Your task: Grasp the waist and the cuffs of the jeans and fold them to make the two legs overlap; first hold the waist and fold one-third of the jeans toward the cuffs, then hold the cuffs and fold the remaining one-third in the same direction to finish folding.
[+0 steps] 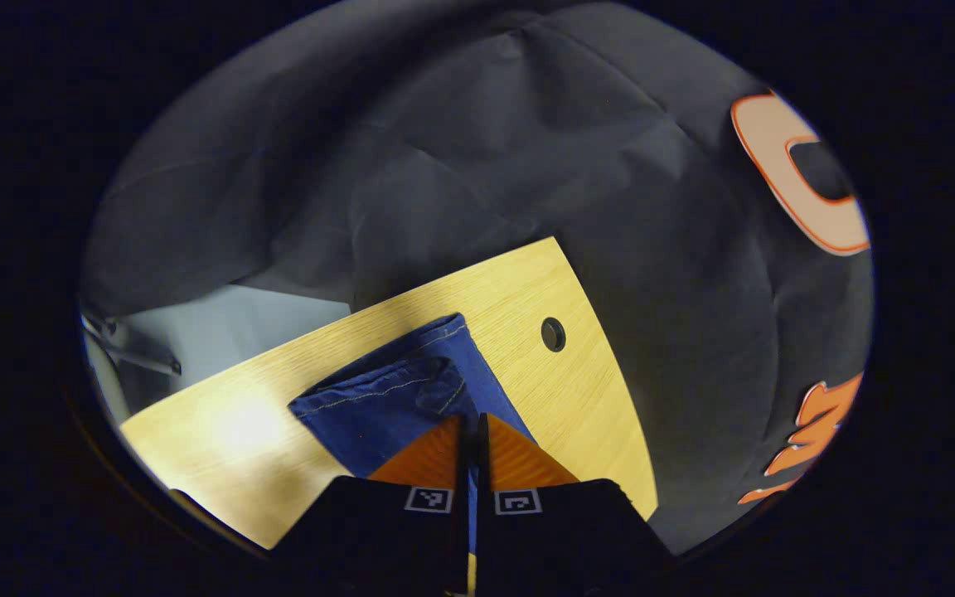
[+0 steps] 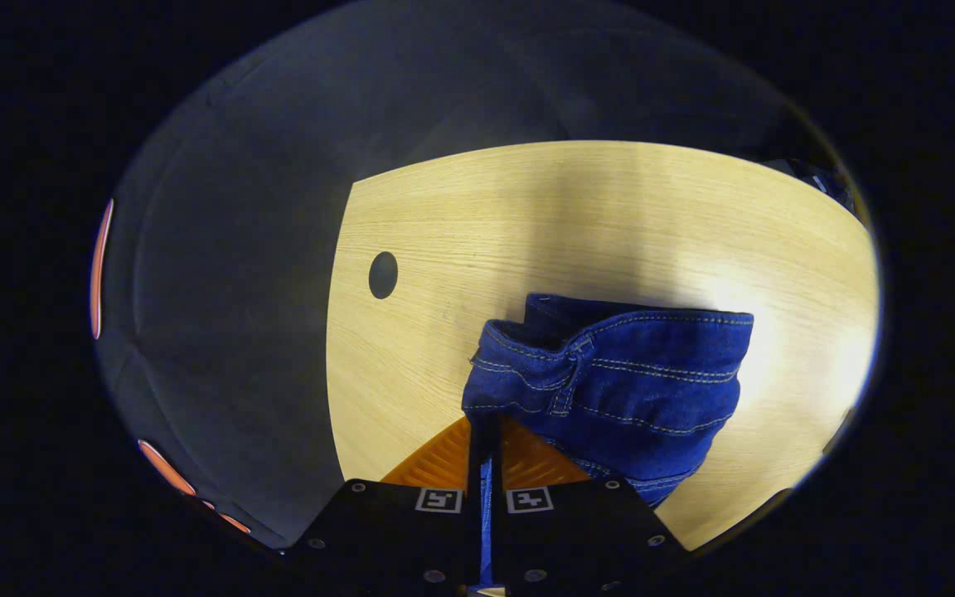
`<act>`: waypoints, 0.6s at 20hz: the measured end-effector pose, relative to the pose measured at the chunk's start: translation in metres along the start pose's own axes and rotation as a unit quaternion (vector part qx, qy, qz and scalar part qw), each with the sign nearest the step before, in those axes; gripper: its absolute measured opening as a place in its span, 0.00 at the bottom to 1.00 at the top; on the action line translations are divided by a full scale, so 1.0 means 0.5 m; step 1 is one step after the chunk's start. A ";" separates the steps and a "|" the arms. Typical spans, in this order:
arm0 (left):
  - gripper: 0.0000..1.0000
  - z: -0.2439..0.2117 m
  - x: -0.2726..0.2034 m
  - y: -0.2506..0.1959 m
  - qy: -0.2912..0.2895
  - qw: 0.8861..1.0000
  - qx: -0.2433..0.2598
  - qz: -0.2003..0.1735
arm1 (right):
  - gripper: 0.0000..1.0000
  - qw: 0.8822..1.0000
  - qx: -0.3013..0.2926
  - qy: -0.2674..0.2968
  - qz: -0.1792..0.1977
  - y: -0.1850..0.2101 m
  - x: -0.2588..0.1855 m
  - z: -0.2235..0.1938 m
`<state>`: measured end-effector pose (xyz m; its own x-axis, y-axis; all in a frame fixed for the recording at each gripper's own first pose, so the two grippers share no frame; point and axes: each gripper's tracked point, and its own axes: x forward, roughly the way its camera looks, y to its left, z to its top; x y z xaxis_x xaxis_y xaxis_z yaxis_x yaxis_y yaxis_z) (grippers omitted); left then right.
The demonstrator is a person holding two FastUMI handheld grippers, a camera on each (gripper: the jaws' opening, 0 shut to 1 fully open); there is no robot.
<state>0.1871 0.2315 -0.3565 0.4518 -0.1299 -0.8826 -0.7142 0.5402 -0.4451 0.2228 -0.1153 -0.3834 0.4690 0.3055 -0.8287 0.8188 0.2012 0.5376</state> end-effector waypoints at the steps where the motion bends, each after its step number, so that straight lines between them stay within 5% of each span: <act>1: 0.05 0.009 0.009 -0.015 -0.004 1.000 0.015 0.002 | 0.05 1.000 -0.010 0.003 0.008 0.004 -0.002 -0.006; 4: 0.31 0.028 -0.003 -0.057 -0.033 0.998 0.052 -0.013 | 0.00 0.999 -0.030 -0.002 0.032 0.020 -0.023 0.003; 5: 0.43 0.040 -0.015 -0.068 -0.049 0.997 0.060 -0.015 | 0.31 0.999 -0.036 -0.015 0.036 0.021 -0.043 0.019; 6: 0.56 0.045 -0.026 -0.076 -0.055 0.996 0.065 -0.017 | 0.22 0.998 -0.042 -0.030 0.040 0.020 -0.056 0.034; 8: 0.62 0.048 -0.043 -0.088 -0.072 0.994 0.082 -0.023 | 0.34 0.996 -0.059 -0.056 0.044 0.006 -0.088 0.057; 9: 0.58 0.049 -0.053 -0.093 -0.085 0.991 0.099 -0.026 | 0.43 0.995 -0.071 -0.064 0.041 0.000 -0.098 0.059; 11: 0.86 0.050 -0.075 -0.110 -0.112 0.983 0.139 -0.033 | 0.66 0.992 -0.103 -0.075 0.020 -0.030 -0.122 0.058; 12: 0.81 0.044 -0.081 -0.119 -0.124 0.979 0.160 -0.035 | 0.72 0.989 -0.121 -0.080 0.006 -0.048 -0.126 0.060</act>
<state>0.2233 0.2229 -0.2911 0.6380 0.0095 -0.7700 -0.4911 0.7752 -0.3974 0.1834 -0.1672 -0.3489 0.5402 0.1614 -0.8259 0.7191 0.4212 0.5527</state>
